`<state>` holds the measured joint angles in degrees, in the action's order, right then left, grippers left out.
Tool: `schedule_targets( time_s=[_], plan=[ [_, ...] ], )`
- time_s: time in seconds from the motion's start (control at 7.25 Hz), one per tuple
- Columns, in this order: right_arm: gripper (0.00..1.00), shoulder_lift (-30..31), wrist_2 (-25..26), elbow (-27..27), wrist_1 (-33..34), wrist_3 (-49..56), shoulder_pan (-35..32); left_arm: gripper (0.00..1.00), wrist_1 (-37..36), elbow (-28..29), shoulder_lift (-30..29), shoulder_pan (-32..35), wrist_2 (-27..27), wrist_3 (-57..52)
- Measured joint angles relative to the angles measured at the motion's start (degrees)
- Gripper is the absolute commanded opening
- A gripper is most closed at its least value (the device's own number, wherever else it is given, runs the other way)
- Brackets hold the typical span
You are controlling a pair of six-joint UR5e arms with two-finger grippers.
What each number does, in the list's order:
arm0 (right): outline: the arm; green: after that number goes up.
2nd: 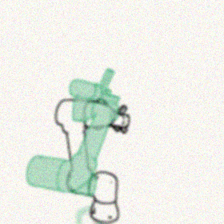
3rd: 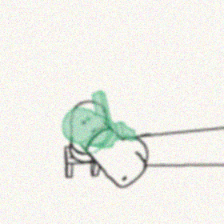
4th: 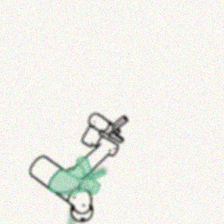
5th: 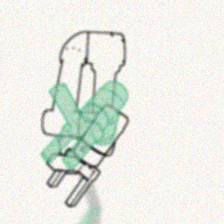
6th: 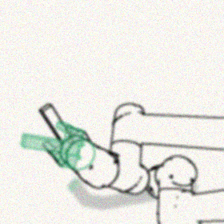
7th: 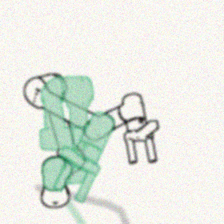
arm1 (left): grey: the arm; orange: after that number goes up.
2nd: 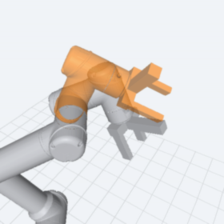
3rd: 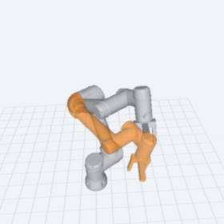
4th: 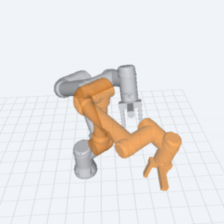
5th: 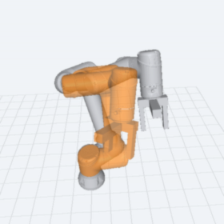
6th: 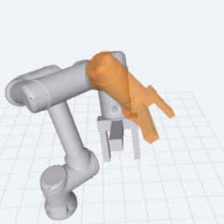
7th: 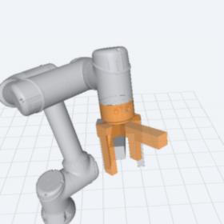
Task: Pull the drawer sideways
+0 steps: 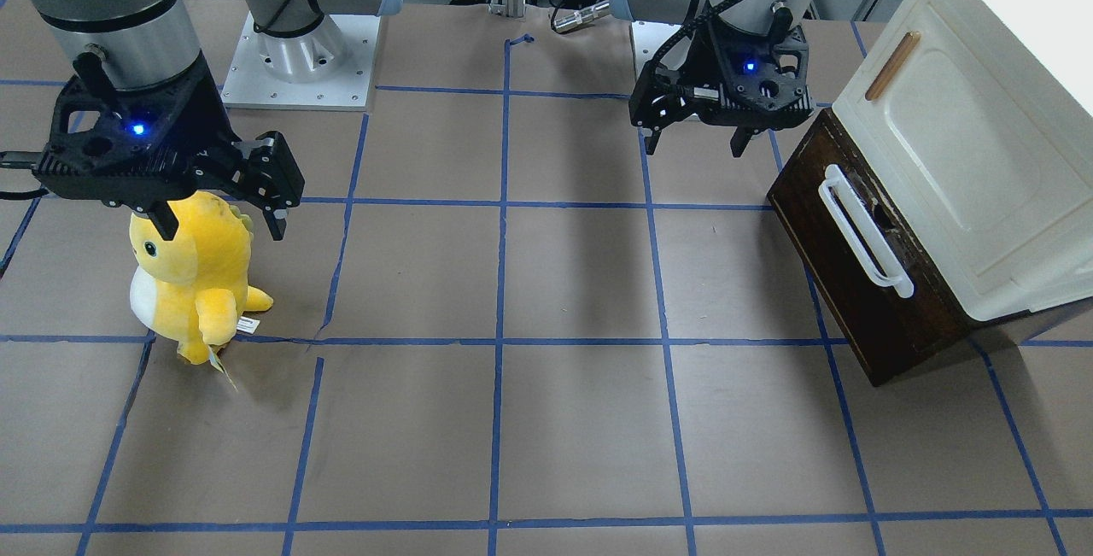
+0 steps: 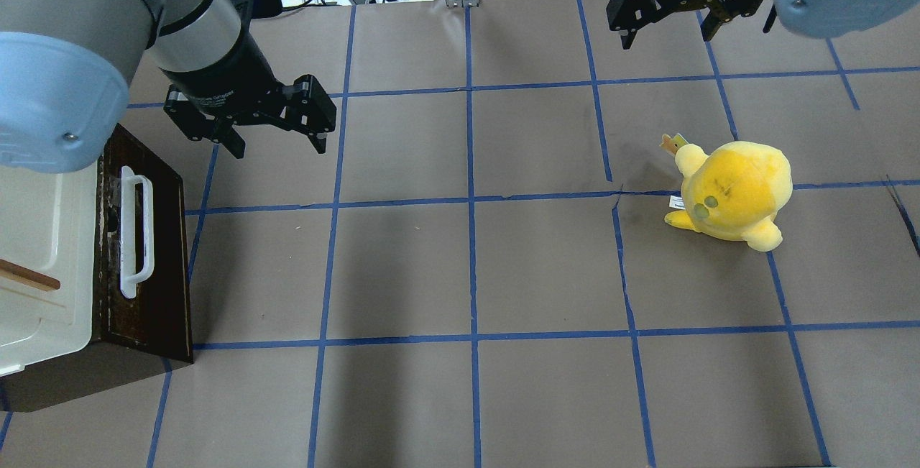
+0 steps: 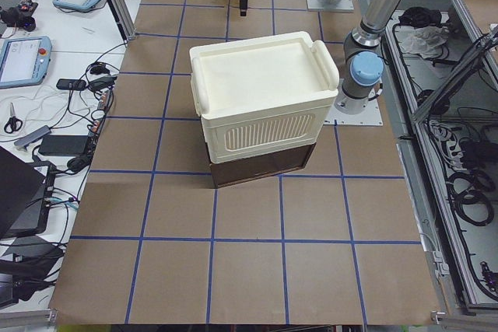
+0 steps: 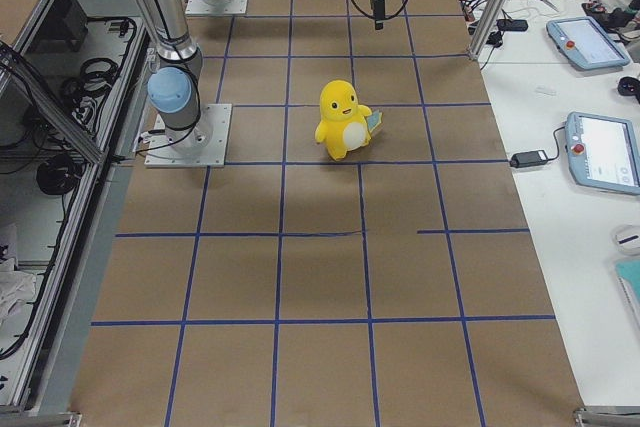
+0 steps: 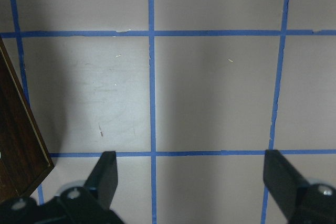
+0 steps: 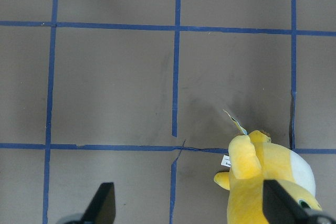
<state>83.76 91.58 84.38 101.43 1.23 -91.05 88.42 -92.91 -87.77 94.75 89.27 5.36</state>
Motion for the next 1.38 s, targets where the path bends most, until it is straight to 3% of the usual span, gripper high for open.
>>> schedule_targets(
  time_s=[0.69, 1.1, 1.38],
  plan=[
    [1.0, 0.0, 0.0, 0.0, 0.0, 0.0, 0.0, 1.0, 0.68, -0.86, -0.37, -0.01, 2.18, 0.21],
    [1.0, 0.0, 0.0, 0.0, 0.0, 0.0, 0.0, 1.0, 0.42, -6.51, -2.87, 0.42, 11.33, 8.74],
    [1.0, 0.0, 0.0, 0.0, 0.0, 0.0, 0.0, 1.0, -0.23, -11.0, -5.78, 1.14, 20.46, 18.24]
  ],
)
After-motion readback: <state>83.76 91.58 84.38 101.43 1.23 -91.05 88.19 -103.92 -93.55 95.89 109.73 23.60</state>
